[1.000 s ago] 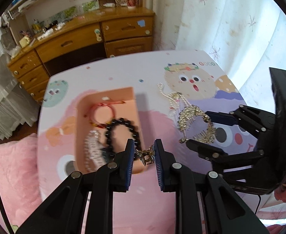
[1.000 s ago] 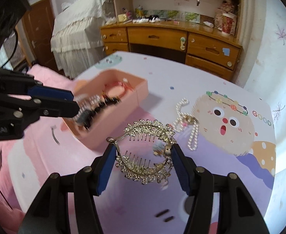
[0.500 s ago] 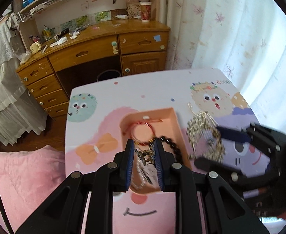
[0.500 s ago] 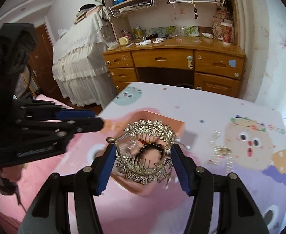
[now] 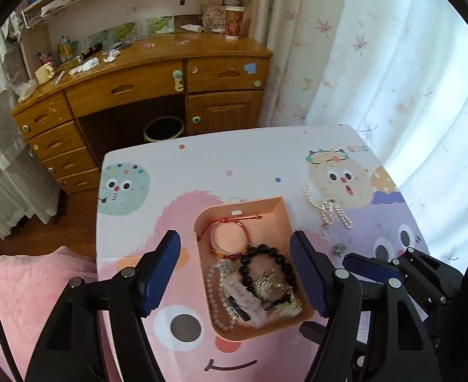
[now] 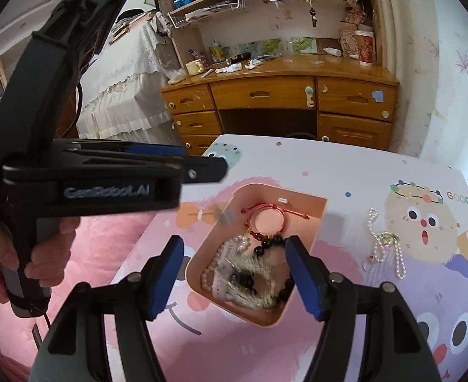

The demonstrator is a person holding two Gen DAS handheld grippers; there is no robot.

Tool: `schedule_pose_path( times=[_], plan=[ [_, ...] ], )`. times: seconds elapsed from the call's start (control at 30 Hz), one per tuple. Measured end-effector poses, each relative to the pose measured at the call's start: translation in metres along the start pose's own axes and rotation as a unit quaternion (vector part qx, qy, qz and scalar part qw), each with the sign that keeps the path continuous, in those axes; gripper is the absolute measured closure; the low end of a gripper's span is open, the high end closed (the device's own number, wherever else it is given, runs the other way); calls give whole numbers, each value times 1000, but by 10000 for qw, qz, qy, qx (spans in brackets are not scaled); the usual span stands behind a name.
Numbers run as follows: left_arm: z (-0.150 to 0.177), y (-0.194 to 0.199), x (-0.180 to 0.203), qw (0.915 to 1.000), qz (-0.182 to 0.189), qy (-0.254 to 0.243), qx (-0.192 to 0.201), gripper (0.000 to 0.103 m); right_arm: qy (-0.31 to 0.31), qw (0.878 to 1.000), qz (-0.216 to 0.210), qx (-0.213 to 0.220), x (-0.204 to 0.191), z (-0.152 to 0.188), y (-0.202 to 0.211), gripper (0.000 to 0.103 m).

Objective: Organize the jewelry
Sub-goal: 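Drop gold charm into tray with left tool while right tool drops comb there, then move both tools from the tray toward the pearl necklace and blue flower brooch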

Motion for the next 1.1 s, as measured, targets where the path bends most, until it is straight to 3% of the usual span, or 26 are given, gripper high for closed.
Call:
schedule_pose_path(
  times=[0.17, 0.33, 0.53, 0.83, 1.0, 1.1],
  plan=[
    [7, -4, 7, 9996, -91, -152, -206, 26, -278, 9994, 158, -126, 12, 9, 6, 31],
    [18, -4, 22, 9990, -42, -264, -362, 26, -906, 9946, 259, -430, 31, 26, 11, 31],
    [34, 2, 49, 9985, 63, -136, -528, 26, -2199, 9723, 180, -766, 79, 55, 28, 31],
    [80, -11, 112, 9964, 332, 158, -767, 26, -3285, 9403, 97, -887, 158, 83, 57, 31],
    [106, -38, 156, 9983, 27, 194, -553, 26, -3158, 9448, 238, -844, 195, 80, 56, 31],
    [115, -61, 180, 9991, 82, 115, -387, 26, -2841, 9541, 411, -850, 216, 75, 46, 31]
  ],
)
Point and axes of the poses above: each gripper's, at about its wrist camera, not at the fingertips, and y roughly against the way its jaws point, x to its right, z to its underside, the point moved 4 cm from there along -y, roughly the way its jaws point, and after that the axes turned 4 degrees about y, right-handed, at the moved point
